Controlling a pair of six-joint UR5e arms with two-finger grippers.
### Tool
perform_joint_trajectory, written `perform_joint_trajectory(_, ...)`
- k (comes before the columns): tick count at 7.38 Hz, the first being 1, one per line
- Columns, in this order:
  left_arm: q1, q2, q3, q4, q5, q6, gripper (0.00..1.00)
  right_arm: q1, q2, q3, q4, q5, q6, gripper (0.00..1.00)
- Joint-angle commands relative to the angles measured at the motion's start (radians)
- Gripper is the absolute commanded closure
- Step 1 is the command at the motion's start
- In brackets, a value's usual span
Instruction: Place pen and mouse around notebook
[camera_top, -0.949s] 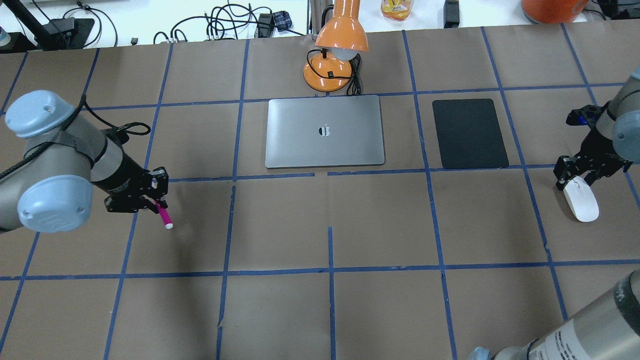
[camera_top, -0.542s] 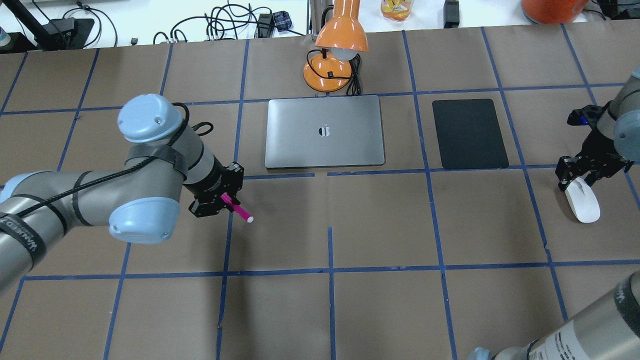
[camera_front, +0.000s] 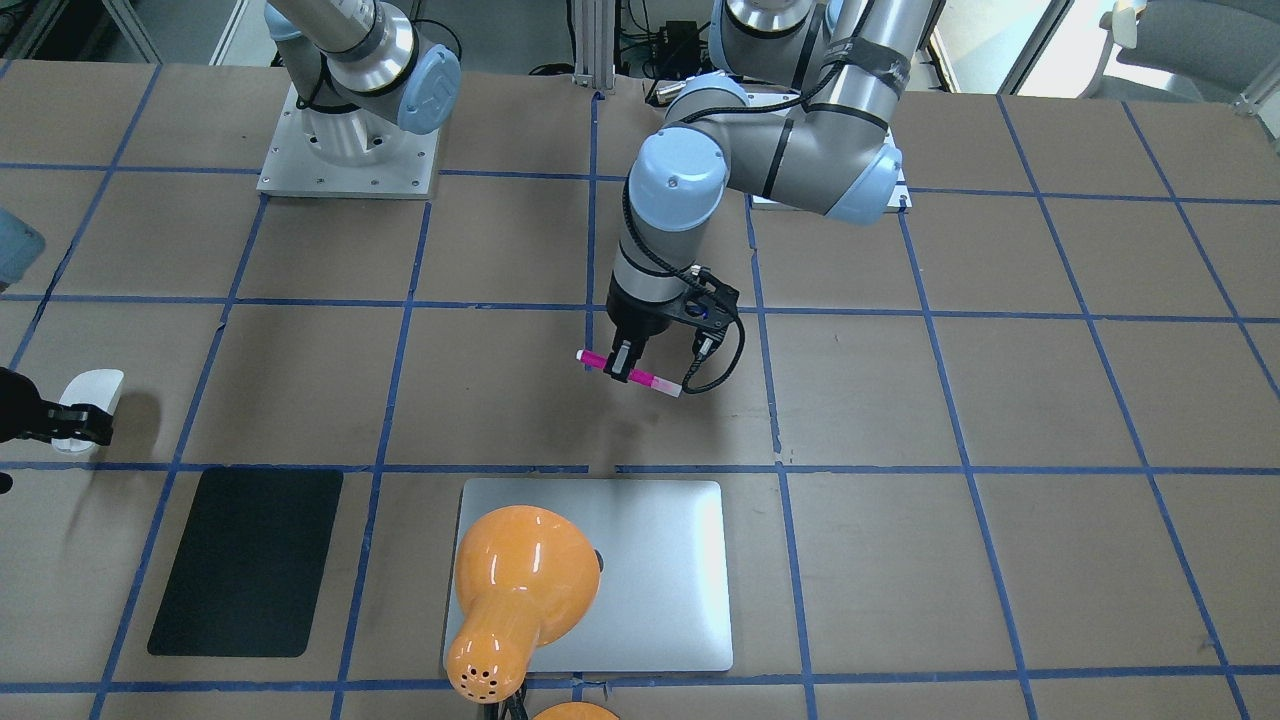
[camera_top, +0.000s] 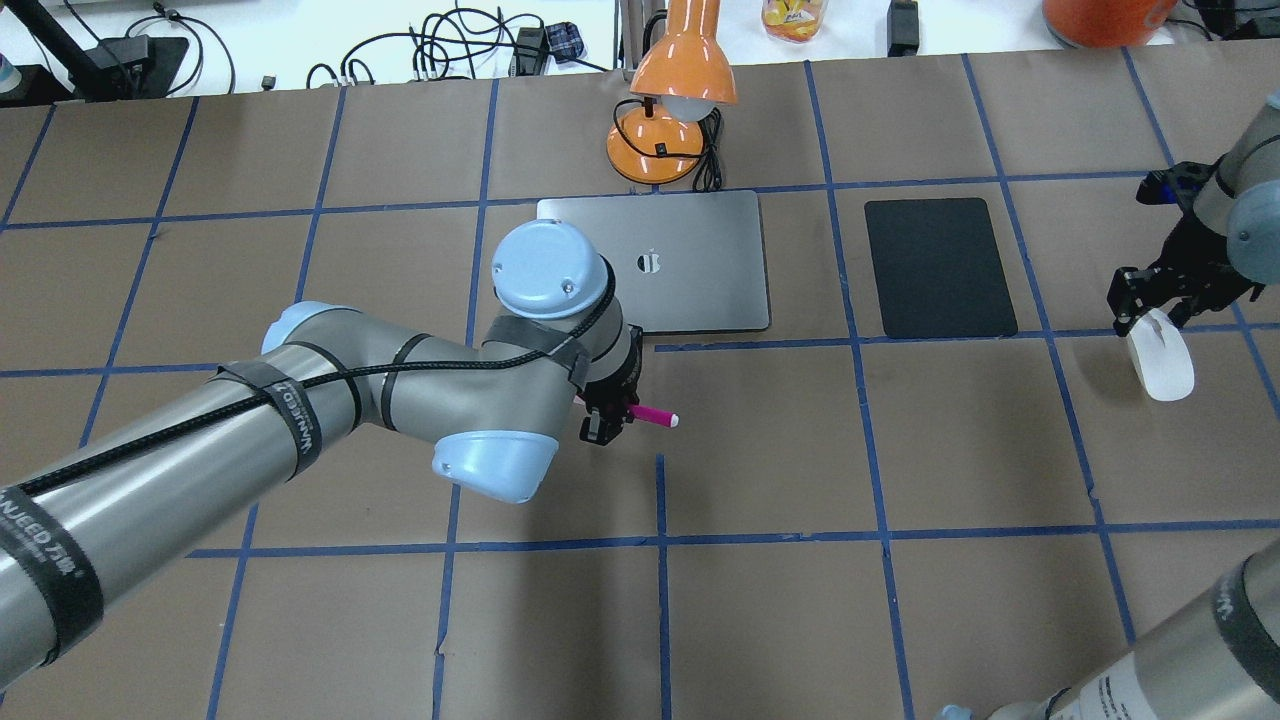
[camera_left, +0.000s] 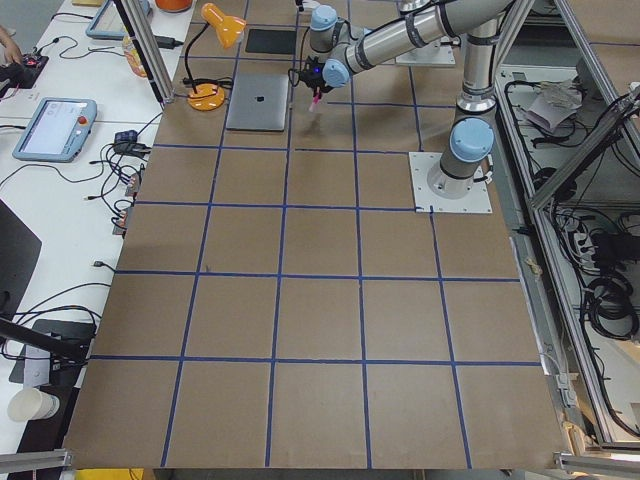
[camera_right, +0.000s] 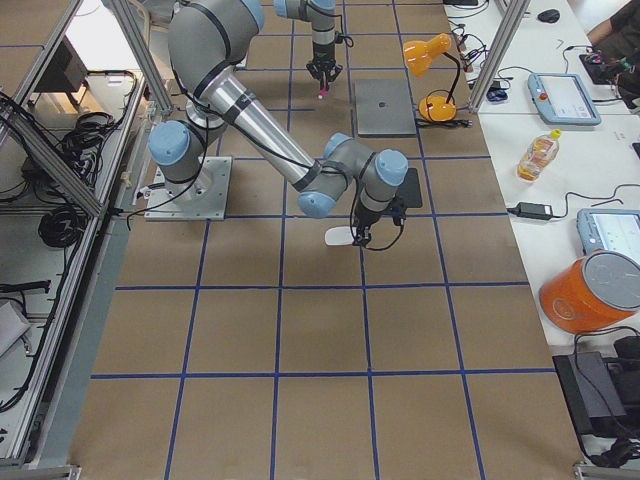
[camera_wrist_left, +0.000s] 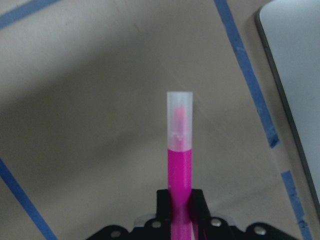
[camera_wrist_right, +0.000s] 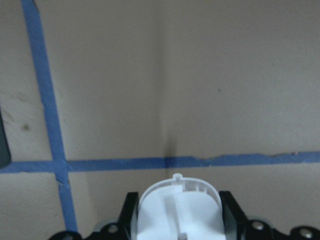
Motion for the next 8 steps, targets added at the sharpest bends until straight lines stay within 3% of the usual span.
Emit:
perform_joint_trajectory(1, -0.061, -0.063, 0.014, 0.007, 0.011, -0.085, 1.0, 0.107, 0.019, -0.079, 0.026, 0.06, 0.141, 0.46)
perform_joint_trajectory(3, -0.061, -0.085, 0.014, 0.011, 0.0, -0.097, 1.0, 0.209, 0.048, -0.159, 0.043, 0.122, 0.284, 0.43)
perform_joint_trajectory(4, -0.061, -0.085, 0.014, 0.012, 0.002, -0.096, 0.75, 0.256, 0.081, -0.222, 0.049, 0.141, 0.358, 0.43)
perform_joint_trajectory(5, -0.061, -0.085, 0.014, 0.025, 0.002, -0.099, 0.01, 0.28, 0.145, -0.284, 0.049, 0.179, 0.386, 0.43)
perform_joint_trajectory(7, -0.053, -0.066, 0.038, 0.05, 0.005, -0.067, 0.0, 0.297, 0.218, -0.342, 0.047, 0.176, 0.401, 0.43)
perform_joint_trajectory(8, -0.041, -0.045, 0.077, 0.026, 0.008, 0.048, 0.0, 0.297, 0.218, -0.336, 0.056, 0.173, 0.401, 0.43)
